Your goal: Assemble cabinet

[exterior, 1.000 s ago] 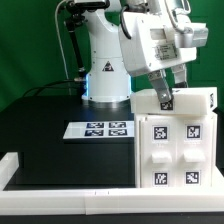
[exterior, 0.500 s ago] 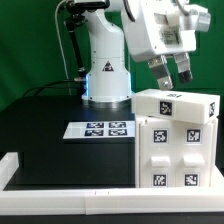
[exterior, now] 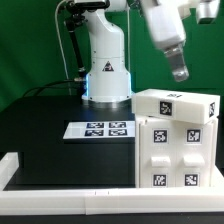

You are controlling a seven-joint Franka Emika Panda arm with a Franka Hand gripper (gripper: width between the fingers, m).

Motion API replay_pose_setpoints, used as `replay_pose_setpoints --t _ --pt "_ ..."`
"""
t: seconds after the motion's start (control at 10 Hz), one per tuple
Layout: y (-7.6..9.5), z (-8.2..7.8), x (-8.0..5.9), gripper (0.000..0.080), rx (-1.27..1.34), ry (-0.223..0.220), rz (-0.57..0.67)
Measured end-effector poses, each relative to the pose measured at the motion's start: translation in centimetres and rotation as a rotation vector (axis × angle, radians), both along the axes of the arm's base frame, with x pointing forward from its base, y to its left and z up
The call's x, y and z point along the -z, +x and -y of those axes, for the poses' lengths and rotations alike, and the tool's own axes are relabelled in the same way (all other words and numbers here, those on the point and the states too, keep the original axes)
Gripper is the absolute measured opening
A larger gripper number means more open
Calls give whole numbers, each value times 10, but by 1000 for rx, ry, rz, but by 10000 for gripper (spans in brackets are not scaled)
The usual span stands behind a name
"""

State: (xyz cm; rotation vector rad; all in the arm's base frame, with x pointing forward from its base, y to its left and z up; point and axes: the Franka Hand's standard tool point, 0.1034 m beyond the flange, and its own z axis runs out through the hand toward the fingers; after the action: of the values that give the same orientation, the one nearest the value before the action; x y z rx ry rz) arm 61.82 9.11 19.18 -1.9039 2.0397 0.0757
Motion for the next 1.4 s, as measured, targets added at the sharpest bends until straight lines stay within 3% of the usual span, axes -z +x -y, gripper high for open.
replay_pose_setpoints --t 0.3,0.6,0.7,0.9,1.1,1.4 --pt "5 -6 1 797 -418 -76 76" --pt "5 -5 2 797 -607 -117 131" --pt "4 -5 2 797 -715 -146 157" --pt "4 -1 4 797 -1111 -270 230" --pt "3 -1 5 797 -1403 -344 277" --pt "3 0 6 797 -1604 -380 313"
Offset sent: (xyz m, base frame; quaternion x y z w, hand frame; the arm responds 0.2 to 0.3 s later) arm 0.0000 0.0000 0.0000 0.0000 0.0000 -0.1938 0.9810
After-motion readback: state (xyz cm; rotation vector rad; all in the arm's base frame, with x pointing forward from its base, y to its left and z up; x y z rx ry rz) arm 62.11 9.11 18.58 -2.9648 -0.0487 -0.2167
